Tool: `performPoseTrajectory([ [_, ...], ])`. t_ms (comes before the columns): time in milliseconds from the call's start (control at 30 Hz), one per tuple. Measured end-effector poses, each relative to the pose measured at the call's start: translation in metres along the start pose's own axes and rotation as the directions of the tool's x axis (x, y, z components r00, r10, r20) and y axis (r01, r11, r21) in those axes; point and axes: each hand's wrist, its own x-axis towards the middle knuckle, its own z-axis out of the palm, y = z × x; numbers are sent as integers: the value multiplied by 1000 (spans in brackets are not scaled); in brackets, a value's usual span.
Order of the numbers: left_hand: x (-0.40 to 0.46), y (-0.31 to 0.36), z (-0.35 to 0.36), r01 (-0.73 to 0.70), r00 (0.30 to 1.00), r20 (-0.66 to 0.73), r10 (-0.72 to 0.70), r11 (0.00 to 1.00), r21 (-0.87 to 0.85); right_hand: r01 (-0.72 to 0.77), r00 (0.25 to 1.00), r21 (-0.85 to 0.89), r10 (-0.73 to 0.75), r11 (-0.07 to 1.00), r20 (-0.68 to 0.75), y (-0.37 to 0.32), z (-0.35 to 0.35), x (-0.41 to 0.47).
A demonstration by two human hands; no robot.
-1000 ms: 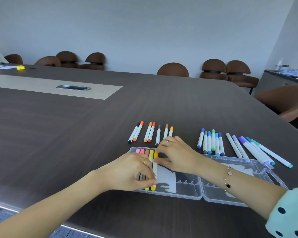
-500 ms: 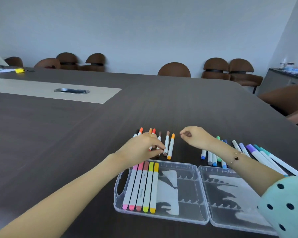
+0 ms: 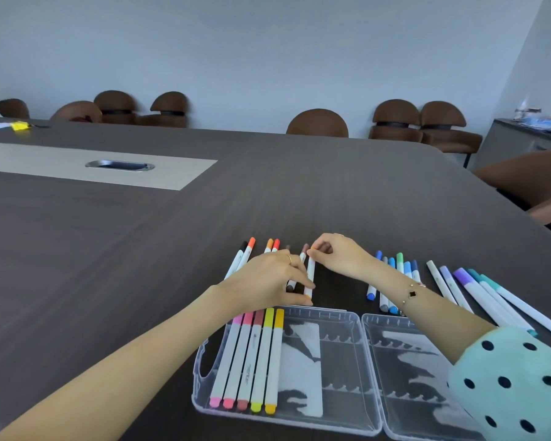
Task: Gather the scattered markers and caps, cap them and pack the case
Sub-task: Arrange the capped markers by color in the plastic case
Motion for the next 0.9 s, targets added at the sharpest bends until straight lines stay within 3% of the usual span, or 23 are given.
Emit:
performPoseTrajectory([
  [133, -25, 19, -14, -46, 994, -103, 44, 999, -11, 15, 1000, 55, -16, 998, 19, -20, -3, -22],
  [400, -96, 54, -14, -54, 990, -130, 52, 998, -15, 119, 977, 21, -121, 993, 176, -52, 13, -83],
  [567, -119, 58, 0, 4, 983, -182, -13, 999, -49, 134, 981, 32, -137, 990, 139, -61, 20, -104],
  [900, -125, 65, 2, 15, 988, -150, -36, 991, -135, 189, 977, -39, -184, 981, 106, -60, 30, -119],
])
